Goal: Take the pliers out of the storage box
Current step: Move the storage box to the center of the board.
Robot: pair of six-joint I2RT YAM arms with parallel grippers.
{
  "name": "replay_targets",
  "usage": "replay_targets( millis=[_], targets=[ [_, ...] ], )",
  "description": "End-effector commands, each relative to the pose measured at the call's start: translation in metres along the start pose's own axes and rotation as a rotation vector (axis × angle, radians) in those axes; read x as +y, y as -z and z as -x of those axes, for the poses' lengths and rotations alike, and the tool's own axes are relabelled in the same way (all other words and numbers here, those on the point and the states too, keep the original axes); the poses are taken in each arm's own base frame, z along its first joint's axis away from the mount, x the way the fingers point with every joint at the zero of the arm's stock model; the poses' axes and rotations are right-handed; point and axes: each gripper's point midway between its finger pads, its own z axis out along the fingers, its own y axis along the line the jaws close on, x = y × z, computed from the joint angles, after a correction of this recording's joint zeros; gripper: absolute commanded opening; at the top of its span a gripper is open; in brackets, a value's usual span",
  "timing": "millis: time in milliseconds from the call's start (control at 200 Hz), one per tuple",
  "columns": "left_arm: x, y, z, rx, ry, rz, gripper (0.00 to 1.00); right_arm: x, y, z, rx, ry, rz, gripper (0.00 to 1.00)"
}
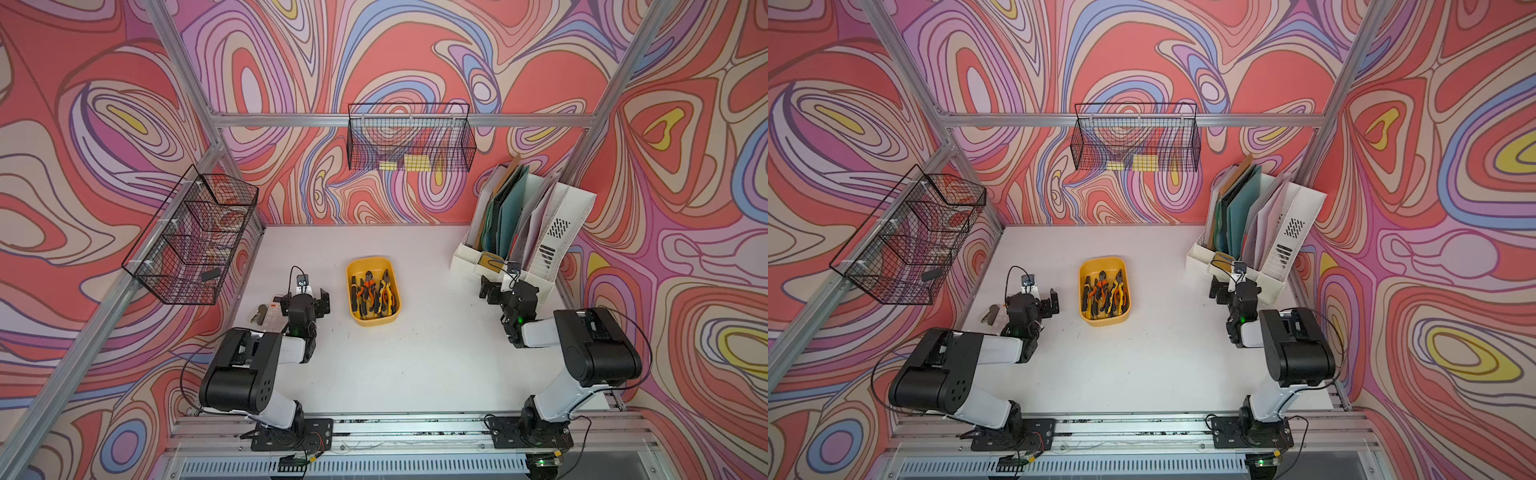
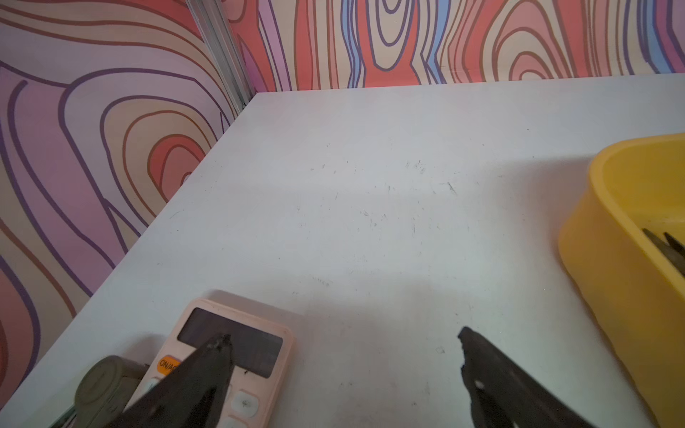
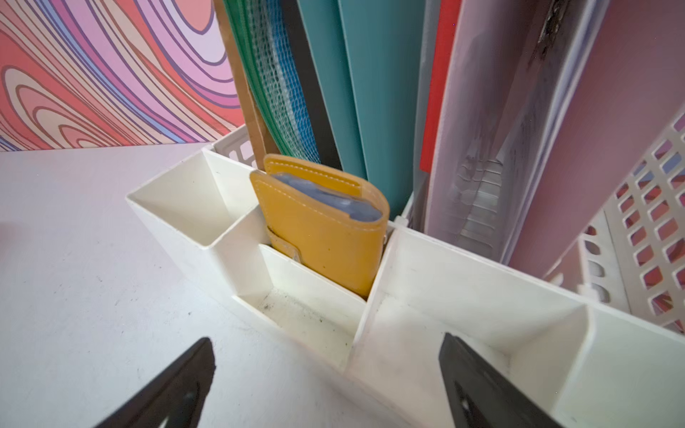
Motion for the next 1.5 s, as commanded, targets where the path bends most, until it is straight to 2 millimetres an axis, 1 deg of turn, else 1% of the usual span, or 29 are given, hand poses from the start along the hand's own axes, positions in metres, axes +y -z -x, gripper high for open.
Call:
replay_targets(
  millis=[0,260,356,386,421,491,656,701,766,781,796,811,866,941,996,1032,1052,1087,1157,1202,1242,1272,1282,1287,1312,1342,1387,1437,1492],
  targets=[
    [0.003,-0.003,0.01,-0.028,0.004,0.016,1.0,0.0,-0.003,0.004,-0.014,0.003,0.006,0.98],
    [0.003,-0.003,0.01,-0.031,0.007,0.015,1.0,-0.001,-0.005,0.002,-0.004,-0.006,-0.004,0.99],
    [0.004,-0.002,0.011,-0.038,0.002,0.025,1.0,-0.003,-0.002,0.005,-0.02,-0.002,-0.015,0.98],
    [0.006,0.0,0.014,-0.047,-0.001,0.045,1.0,-0.005,-0.001,0.007,-0.025,-0.003,-0.021,0.98],
    [0.003,0.004,0.014,-0.052,-0.01,0.036,1.0,-0.005,0.002,0.01,-0.031,-0.002,-0.035,0.98],
    [0.001,0.011,0.016,-0.094,-0.017,0.029,1.0,-0.008,0.011,0.02,-0.061,0.006,-0.079,0.98],
    [0.0,0.014,0.017,-0.112,-0.021,0.03,1.0,-0.011,0.04,0.046,-0.135,0.008,-0.163,0.98],
    [-0.001,0.016,0.018,-0.125,-0.024,0.028,1.0,-0.013,0.047,0.055,-0.13,-0.036,-0.181,0.98],
    [-0.003,0.02,0.018,-0.144,-0.03,0.023,1.0,-0.019,0.055,0.064,-0.065,-0.147,-0.213,0.99],
    [-0.003,0.021,0.018,-0.147,-0.032,0.023,1.0,-0.019,0.057,0.07,-0.055,-0.17,-0.212,0.98],
    [-0.004,0.022,0.019,-0.15,-0.034,0.022,1.0,-0.019,0.059,0.067,-0.018,-0.184,-0.216,0.98],
    [-0.004,0.022,0.019,-0.151,-0.035,0.021,1.0,-0.019,0.061,0.07,0.005,-0.199,-0.217,0.98],
    [-0.004,0.023,0.019,-0.151,-0.036,0.022,1.0,-0.015,0.067,0.075,0.086,-0.244,-0.206,0.98],
    [-0.004,0.023,0.019,-0.153,-0.036,0.021,1.0,-0.008,0.076,0.081,0.153,-0.298,-0.177,0.98],
    [-0.006,0.024,0.02,-0.16,-0.046,0.015,0.96,0.002,0.084,0.082,0.199,-0.333,-0.128,0.98],
    [-0.004,0.027,0.025,-0.175,-0.058,0.04,0.97,0.011,0.088,0.081,0.217,-0.329,-0.074,0.98],
    [-0.003,0.03,0.032,-0.188,-0.076,0.075,0.99,0.014,0.091,0.079,0.226,-0.329,-0.054,0.98],
    [-0.003,0.036,0.044,-0.191,-0.113,0.145,1.0,0.017,0.096,0.076,0.25,-0.338,-0.042,0.98],
    [-0.017,0.049,0.065,-0.186,-0.208,0.151,1.0,0.022,0.106,0.069,0.306,-0.339,-0.016,0.95],
    [-0.015,0.059,0.085,-0.196,-0.196,0.183,1.0,0.025,0.111,0.066,0.339,-0.343,-0.001,0.93],
    [-0.007,0.068,0.102,-0.188,-0.15,0.219,1.0,0.029,0.115,0.065,0.364,-0.343,0.016,0.9],
    [-0.002,0.073,0.106,-0.149,-0.121,0.225,1.0,0.031,0.117,0.065,0.376,-0.34,0.027,0.89],
    [-0.001,0.076,0.119,-0.16,-0.089,0.223,1.0,0.031,0.119,0.065,0.381,-0.339,0.031,0.88],
    [0.0,0.077,0.121,-0.152,-0.087,0.222,1.0,0.031,0.119,0.065,0.383,-0.339,0.032,0.88],
    [0.001,0.082,0.131,-0.133,-0.049,0.199,1.0,0.032,0.121,0.067,0.388,-0.337,0.037,0.88],
    [-0.001,0.087,0.136,-0.086,-0.032,0.145,1.0,0.033,0.124,0.069,0.398,-0.333,0.044,0.87],
    [-0.015,0.092,0.143,-0.018,-0.012,0.013,1.0,0.035,0.127,0.071,0.414,-0.33,0.053,0.87],
    [-0.033,0.095,0.145,0.078,-0.016,-0.112,1.0,0.039,0.129,0.074,0.439,-0.332,0.07,0.88],
    [-0.045,0.096,0.14,0.217,-0.017,-0.161,1.0,0.043,0.129,0.075,0.473,-0.334,0.088,0.86]
  ],
)
